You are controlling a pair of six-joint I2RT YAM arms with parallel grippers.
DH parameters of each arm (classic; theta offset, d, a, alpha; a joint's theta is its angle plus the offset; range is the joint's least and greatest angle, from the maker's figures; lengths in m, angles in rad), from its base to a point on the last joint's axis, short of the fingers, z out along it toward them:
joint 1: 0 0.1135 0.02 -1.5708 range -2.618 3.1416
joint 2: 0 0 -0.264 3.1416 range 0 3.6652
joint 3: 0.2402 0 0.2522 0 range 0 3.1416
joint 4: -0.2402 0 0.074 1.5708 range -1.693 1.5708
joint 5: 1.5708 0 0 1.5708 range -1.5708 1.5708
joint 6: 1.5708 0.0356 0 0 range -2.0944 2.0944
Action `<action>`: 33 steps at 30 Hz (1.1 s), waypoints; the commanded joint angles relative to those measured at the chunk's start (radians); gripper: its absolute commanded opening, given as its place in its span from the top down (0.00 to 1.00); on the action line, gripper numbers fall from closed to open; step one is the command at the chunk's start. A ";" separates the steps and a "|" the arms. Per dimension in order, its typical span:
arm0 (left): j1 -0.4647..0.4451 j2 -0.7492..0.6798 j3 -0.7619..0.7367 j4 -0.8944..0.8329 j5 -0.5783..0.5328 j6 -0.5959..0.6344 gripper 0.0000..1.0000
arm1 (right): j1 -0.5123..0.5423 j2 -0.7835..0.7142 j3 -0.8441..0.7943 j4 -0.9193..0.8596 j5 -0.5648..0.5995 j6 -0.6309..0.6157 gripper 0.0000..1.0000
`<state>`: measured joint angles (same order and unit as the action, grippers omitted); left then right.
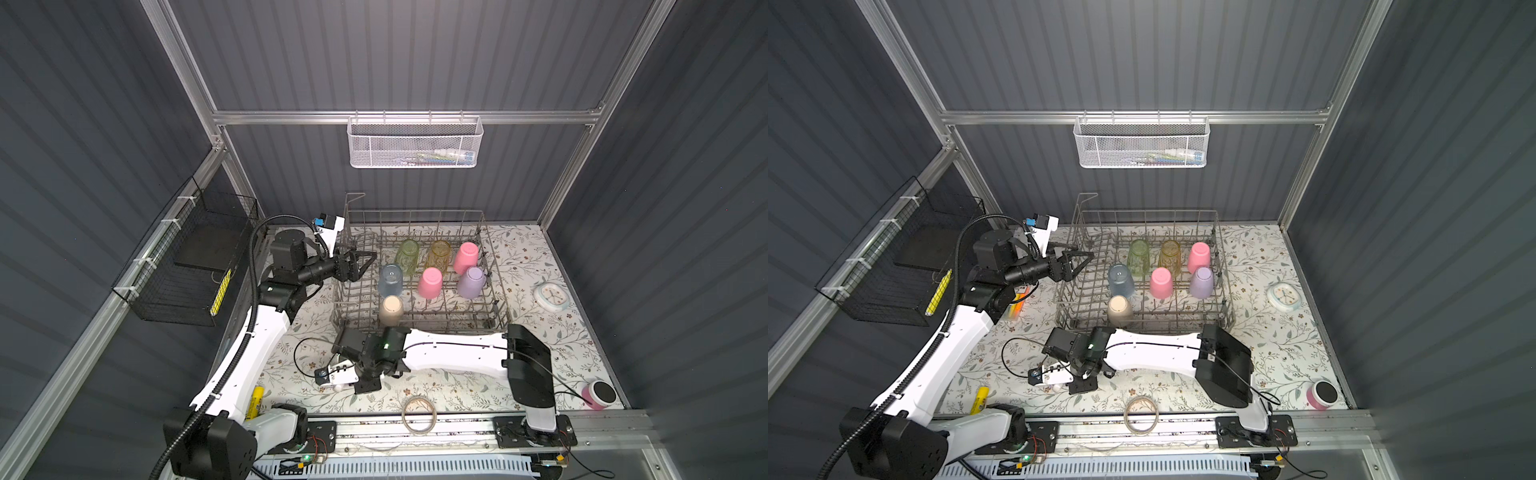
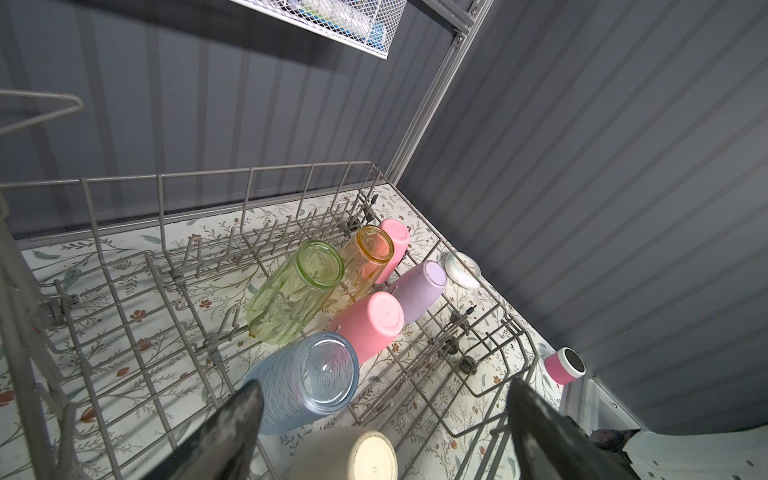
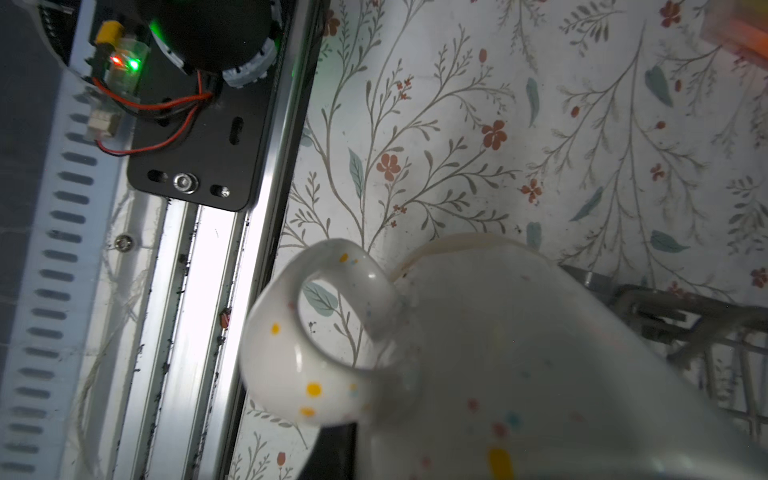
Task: Load the cups into the dish rack
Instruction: 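Close the right gripper on the speckled mug's rim, then lift the speckled mug with the right gripper toward the left gripper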
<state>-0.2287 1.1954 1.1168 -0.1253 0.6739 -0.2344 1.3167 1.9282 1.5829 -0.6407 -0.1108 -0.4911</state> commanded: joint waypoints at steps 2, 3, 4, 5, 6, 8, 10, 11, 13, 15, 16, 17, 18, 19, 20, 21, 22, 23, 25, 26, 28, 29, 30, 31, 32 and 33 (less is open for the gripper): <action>0.007 -0.026 -0.008 0.023 0.007 -0.015 0.09 | -0.007 -0.122 -0.020 0.073 -0.067 0.052 1.00; 0.008 -0.028 -0.008 0.025 0.007 -0.016 0.09 | -0.008 -0.138 -0.029 0.074 -0.074 0.061 1.00; 0.008 -0.029 -0.009 0.027 0.008 -0.017 0.09 | -0.008 -0.158 -0.038 0.074 -0.085 0.072 1.00; 0.008 -0.031 -0.009 0.028 0.006 -0.018 0.09 | -0.043 -0.182 -0.050 0.080 -0.102 0.083 1.00; 0.006 -0.032 -0.010 0.030 0.006 -0.019 0.09 | -0.050 -0.204 -0.064 0.087 -0.119 0.095 1.00; 0.008 -0.033 -0.012 0.037 0.007 -0.021 0.09 | -0.069 -0.262 -0.102 0.116 -0.158 0.125 1.00; 0.009 -0.038 -0.018 0.052 0.004 -0.031 0.09 | -0.093 -0.316 -0.139 0.143 -0.211 0.157 1.00; 0.009 -0.040 -0.022 0.063 0.005 -0.036 0.09 | -0.108 -0.348 -0.162 0.162 -0.258 0.179 1.00; 0.009 -0.045 -0.034 0.095 0.018 -0.052 0.09 | -0.144 -0.412 -0.211 0.211 -0.327 0.223 1.00; 0.009 -0.045 -0.043 0.121 0.041 -0.066 0.08 | -0.181 -0.478 -0.266 0.281 -0.389 0.274 1.00; 0.009 -0.043 -0.046 0.135 0.051 -0.073 0.08 | -0.202 -0.512 -0.303 0.321 -0.419 0.303 1.00; 0.009 -0.040 -0.051 0.148 0.059 -0.080 0.08 | -0.224 -0.546 -0.337 0.359 -0.447 0.333 1.00; 0.009 -0.039 -0.054 0.161 0.072 -0.085 0.08 | -0.244 -0.574 -0.363 0.389 -0.470 0.358 1.00; 0.009 -0.035 -0.056 0.176 0.089 -0.088 0.08 | -0.267 -0.604 -0.394 0.426 -0.499 0.389 1.00; 0.009 -0.033 -0.061 0.196 0.104 -0.096 0.07 | -0.290 -0.634 -0.424 0.465 -0.528 0.419 1.00; 0.009 -0.033 -0.067 0.214 0.116 -0.102 0.07 | -0.310 -0.659 -0.450 0.495 -0.549 0.442 1.00; 0.009 -0.034 -0.073 0.238 0.131 -0.106 0.06 | -0.333 -0.687 -0.480 0.529 -0.569 0.470 1.00; 0.009 -0.033 -0.078 0.254 0.146 -0.109 0.06 | -0.353 -0.712 -0.505 0.561 -0.586 0.498 1.00; 0.009 -0.027 -0.078 0.271 0.170 -0.109 0.05 | -0.393 -0.757 -0.546 0.614 -0.626 0.548 1.00; 0.009 -0.023 -0.078 0.285 0.192 -0.110 0.04 | -0.416 -0.780 -0.569 0.650 -0.648 0.579 1.00; 0.009 -0.014 -0.085 0.329 0.234 -0.131 0.04 | -0.461 -0.818 -0.616 0.733 -0.700 0.648 1.00; 0.009 -0.007 -0.091 0.362 0.265 -0.150 0.03 | -0.487 -0.852 -0.639 0.783 -0.724 0.688 1.00; 0.009 -0.002 -0.097 0.399 0.290 -0.171 0.03 | -0.508 -0.867 -0.660 0.819 -0.741 0.720 1.00; 0.007 0.004 -0.107 0.449 0.315 -0.199 0.02 | -0.533 -0.884 -0.683 0.866 -0.761 0.756 1.00; 0.008 0.009 -0.117 0.496 0.336 -0.230 0.01 | -0.558 -0.899 -0.703 0.908 -0.775 0.793 1.00; 0.007 0.012 -0.126 0.532 0.353 -0.249 0.00 | -0.578 -0.913 -0.720 0.944 -0.789 0.822 1.00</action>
<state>-0.2264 1.1931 1.0176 0.2531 0.9207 -0.4023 0.7807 1.0698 0.8768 0.0219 -0.7918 0.2001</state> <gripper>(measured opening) 0.992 0.117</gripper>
